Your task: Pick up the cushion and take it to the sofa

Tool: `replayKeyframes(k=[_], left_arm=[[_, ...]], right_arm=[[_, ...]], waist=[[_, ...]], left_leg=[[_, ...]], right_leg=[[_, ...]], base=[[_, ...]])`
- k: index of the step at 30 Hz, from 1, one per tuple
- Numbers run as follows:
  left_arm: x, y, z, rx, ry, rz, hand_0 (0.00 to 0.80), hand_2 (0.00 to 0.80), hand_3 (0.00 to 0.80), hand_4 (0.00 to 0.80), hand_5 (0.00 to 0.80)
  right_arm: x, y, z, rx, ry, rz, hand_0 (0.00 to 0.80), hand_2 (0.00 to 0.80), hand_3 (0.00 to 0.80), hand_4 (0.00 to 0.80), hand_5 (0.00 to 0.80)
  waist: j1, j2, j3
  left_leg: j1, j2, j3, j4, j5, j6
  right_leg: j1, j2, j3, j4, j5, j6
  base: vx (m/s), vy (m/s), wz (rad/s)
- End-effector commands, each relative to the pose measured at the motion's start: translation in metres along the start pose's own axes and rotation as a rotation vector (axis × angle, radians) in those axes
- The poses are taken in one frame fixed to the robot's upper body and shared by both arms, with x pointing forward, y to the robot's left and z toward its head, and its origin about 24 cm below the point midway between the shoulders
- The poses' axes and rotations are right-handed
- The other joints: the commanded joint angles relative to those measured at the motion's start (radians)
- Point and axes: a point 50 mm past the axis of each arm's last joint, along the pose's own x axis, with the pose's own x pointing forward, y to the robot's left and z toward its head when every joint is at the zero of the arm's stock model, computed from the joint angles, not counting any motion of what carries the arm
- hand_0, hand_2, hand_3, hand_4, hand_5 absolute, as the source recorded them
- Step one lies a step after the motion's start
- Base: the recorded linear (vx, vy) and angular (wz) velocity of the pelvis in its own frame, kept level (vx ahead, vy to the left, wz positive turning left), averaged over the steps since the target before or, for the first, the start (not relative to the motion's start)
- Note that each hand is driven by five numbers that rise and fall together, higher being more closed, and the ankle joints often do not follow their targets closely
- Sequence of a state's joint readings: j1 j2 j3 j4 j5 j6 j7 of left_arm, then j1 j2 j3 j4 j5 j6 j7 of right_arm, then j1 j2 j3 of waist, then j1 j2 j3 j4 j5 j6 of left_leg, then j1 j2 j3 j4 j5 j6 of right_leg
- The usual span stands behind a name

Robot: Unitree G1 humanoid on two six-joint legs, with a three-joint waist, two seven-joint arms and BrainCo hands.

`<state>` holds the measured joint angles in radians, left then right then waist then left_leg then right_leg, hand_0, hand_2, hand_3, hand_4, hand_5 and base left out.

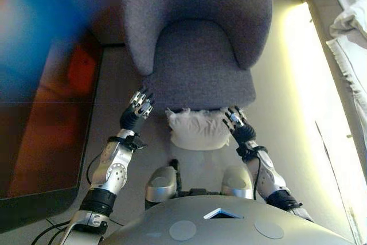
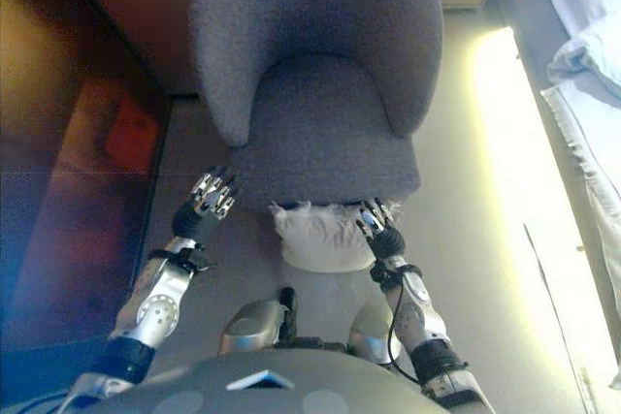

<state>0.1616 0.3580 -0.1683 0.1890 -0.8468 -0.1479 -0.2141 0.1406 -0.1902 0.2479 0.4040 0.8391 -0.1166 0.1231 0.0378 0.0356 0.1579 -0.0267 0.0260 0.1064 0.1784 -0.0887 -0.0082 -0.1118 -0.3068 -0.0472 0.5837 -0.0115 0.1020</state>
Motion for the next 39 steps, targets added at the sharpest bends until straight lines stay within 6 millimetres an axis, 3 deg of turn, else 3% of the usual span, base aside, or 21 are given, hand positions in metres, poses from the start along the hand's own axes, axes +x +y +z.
replayKeyframes(k=[1,4,6,9,12,17,23,26,32,35,39], left_arm=[[-0.006,-0.003,0.018,-0.001,-0.082,-0.013,0.0,0.0,0.0,0.0,0.0],[-0.009,-0.001,0.019,-0.001,-0.095,0.002,0.0,0.0,0.0,0.0,0.0],[-0.011,0.0,0.019,0.002,-0.097,0.002,0.0,0.0,0.0,0.0,0.0],[-0.019,0.006,0.015,0.005,-0.086,0.013,0.0,0.0,0.0,0.0,0.0],[-0.03,0.012,0.009,0.022,-0.069,0.038,0.0,0.0,0.0,0.0,0.0],[-0.036,0.015,0.008,-0.017,-0.07,0.067,0.0,0.0,0.0,0.0,0.0],[-0.034,0.007,0.005,-0.045,-0.065,0.04,0.0,0.0,0.0,0.0,0.0],[-0.026,-0.001,0.002,-0.087,-0.06,0.008,0.0,0.0,0.0,0.0,0.0],[-0.016,-0.014,-0.009,-0.1,-0.035,-0.035,0.0,0.0,0.0,0.0,0.0],[-0.016,-0.015,-0.009,-0.115,-0.041,-0.038,0.0,0.0,0.0,0.0,0.0],[-0.013,-0.018,-0.008,-0.12,-0.041,-0.07,0.0,0.0,0.0,0.0,0.0]], right_arm=[[-0.002,0.004,0.009,-0.007,-0.059,0.031,0.0,0.0,0.0,0.0,0.0],[0.001,0.005,0.016,-0.015,-0.06,0.053,0.0,0.0,0.0,0.0,0.0],[0.005,0.007,0.021,-0.014,-0.062,0.067,0.0,0.0,0.0,0.0,0.0],[0.01,0.009,0.022,-0.014,-0.048,0.075,0.0,0.0,0.0,0.0,0.0],[0.01,0.01,0.021,-0.013,-0.032,0.087,0.0,0.0,0.0,0.0,0.0],[0.008,0.009,0.018,-0.029,0.001,0.092,0.0,0.0,0.0,0.0,0.0],[0.005,0.01,0.018,-0.073,0.02,0.112,0.0,0.0,0.0,0.0,0.0],[0.004,0.009,0.02,-0.089,0.009,0.111,0.0,0.0,0.0,0.0,0.0],[0.001,0.001,0.022,-0.108,-0.008,0.084,0.0,0.0,0.0,0.0,0.0],[-0.001,-0.001,0.022,-0.115,-0.006,0.093,0.0,0.0,0.0,0.0,0.0],[-0.004,-0.003,0.025,-0.118,-0.034,0.087,0.0,0.0,0.0,0.0,0.0]], waist=[[-0.01,-0.042,-0.033],[-0.03,-0.081,-0.014],[-0.042,-0.106,-0.011],[-0.043,-0.115,-0.016],[-0.038,-0.116,-0.026],[-0.045,-0.111,-0.039],[-0.059,-0.085,-0.055],[-0.069,-0.081,-0.058],[-0.095,-0.062,-0.057],[-0.098,-0.045,-0.058],[-0.081,-0.016,-0.048]], left_leg=[[-0.049,-0.03,-0.074,-0.005,0.021,-0.006],[-0.022,-0.031,-0.037,0.033,-0.054,-0.024],[-0.005,-0.035,-0.034,0.055,-0.1,-0.03],[0.024,-0.021,-0.055,0.07,-0.138,-0.039],[0.043,0.0,-0.068,0.073,-0.15,-0.048],[0.075,0.039,-0.091,0.066,-0.153,-0.06],[0.102,0.125,-0.101,0.051,-0.029,-0.101],[0.066,0.166,-0.068,0.113,0.062,-0.122],[0.018,0.208,-0.015,0.183,0.14,-0.141],[0.028,0.25,0.009,0.102,0.187,-0.154],[0.01,0.313,0.038,-0.063,0.277,-0.192]], right_leg=[[0.011,-0.019,-0.092,-0.218,0.09,0.043],[-0.014,-0.032,-0.111,-0.435,0.134,0.078],[-0.041,-0.039,-0.074,-0.508,0.206,0.108],[-0.04,-0.037,-0.03,-0.539,0.239,0.127],[-0.034,-0.034,-0.017,-0.524,0.222,0.132],[-0.037,0.008,0.004,-0.503,0.164,0.136],[-0.013,0.097,-0.01,-0.468,0.081,0.082],[0.016,0.129,-0.049,-0.475,0.059,0.04],[0.026,0.156,-0.094,-0.454,0.019,-0.011],[0.038,0.155,-0.12,-0.446,0.005,-0.007],[0.063,0.124,-0.169,-0.434,-0.027,0.022]], base=[[0.279,-0.133,-0.32],[0.264,-0.154,-0.43],[0.265,-0.135,0.01],[0.283,-0.102,0.52],[0.247,-0.101,0.19],[0.202,-0.131,0.32],[0.134,-0.157,0.07],[0.068,-0.149,0.14],[0.024,-0.036,0.3],[0.061,0.163,0.36],[0.077,0.251,0.31]])
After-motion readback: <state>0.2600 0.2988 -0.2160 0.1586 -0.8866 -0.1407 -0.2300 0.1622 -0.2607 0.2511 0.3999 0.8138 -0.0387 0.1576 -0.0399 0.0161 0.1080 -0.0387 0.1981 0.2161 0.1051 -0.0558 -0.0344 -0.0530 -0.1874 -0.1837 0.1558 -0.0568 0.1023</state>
